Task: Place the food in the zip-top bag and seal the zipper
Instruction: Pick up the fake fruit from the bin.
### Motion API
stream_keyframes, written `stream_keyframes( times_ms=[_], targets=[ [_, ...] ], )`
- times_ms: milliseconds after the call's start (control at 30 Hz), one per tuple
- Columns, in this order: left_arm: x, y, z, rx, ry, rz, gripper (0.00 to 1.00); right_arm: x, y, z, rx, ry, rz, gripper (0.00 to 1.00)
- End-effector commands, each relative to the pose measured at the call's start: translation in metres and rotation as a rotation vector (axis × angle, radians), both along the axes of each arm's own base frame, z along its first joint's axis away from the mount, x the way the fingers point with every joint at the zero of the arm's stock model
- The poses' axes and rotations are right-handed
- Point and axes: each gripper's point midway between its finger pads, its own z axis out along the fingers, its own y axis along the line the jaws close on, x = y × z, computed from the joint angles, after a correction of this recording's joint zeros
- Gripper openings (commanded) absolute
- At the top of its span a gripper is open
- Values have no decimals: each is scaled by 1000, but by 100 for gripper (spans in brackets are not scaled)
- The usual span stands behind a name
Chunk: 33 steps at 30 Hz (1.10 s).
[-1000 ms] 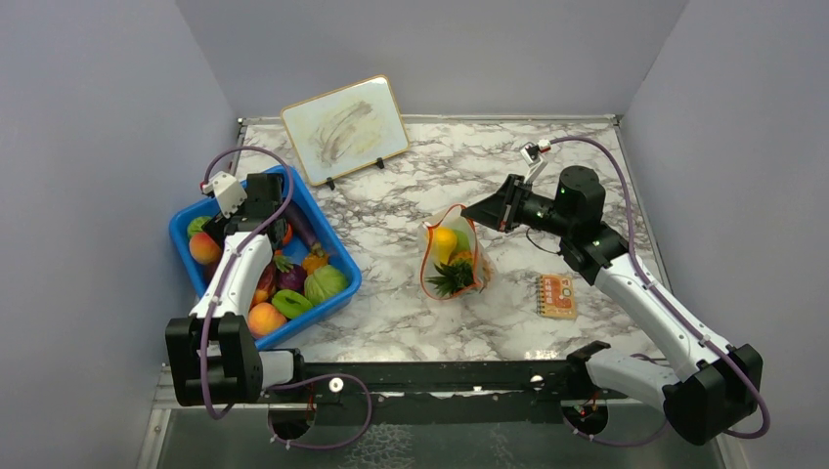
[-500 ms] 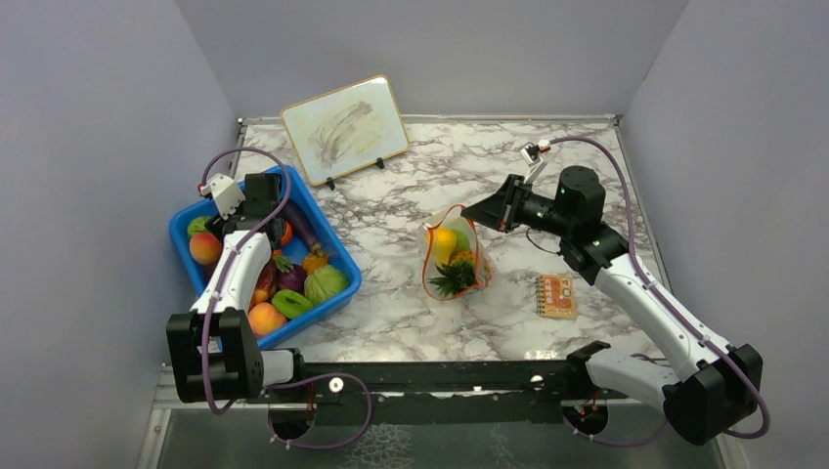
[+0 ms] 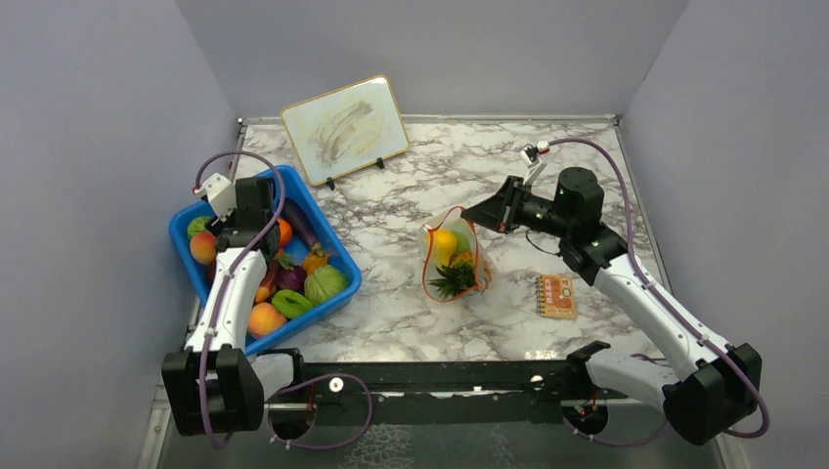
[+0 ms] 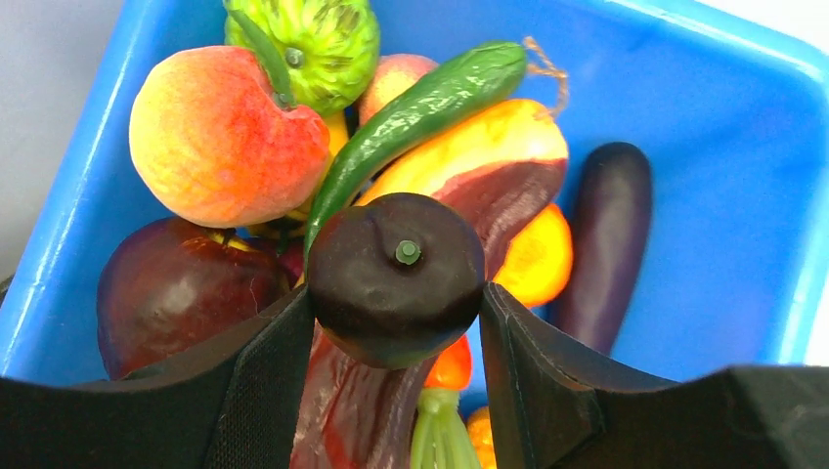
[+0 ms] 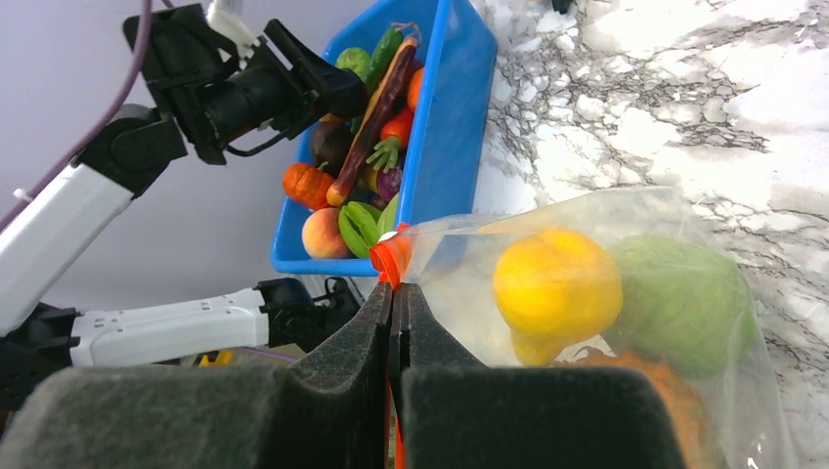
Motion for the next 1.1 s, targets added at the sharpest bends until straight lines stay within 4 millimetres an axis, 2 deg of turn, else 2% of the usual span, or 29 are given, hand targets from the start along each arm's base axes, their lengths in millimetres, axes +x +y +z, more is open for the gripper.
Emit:
stream_keyframes(
  times_ms=[0, 233, 367, 567, 733, 867, 967, 1067],
  targets=[
    [6, -23, 15, -66, -59, -137, 48, 1, 3, 5, 16, -41, 9, 1],
    [19, -57, 61, -103, -179, -373, 47, 5, 3, 2, 12, -39, 0, 1],
    [23, -92, 82, -161, -243, -549, 46, 6, 3, 2, 12, -41, -5, 1],
    [24, -155, 110, -229, -302, -870, 45, 10, 2, 1, 5, -36, -28, 1],
    [9, -212, 137, -289, -371, -1147, 44, 12, 3, 3, 17, -33, -31, 1],
    [-13, -254, 156, -338, -437, -1358, 43, 12, 3, 0, 20, -25, -31, 1],
    [-31, -276, 165, -384, -486, -1496, 43, 13, 3, -2, 20, -23, -32, 1],
    [-41, -284, 166, -374, -510, -1554, 41, 12, 4, -3, 19, -19, -31, 1]
  ],
)
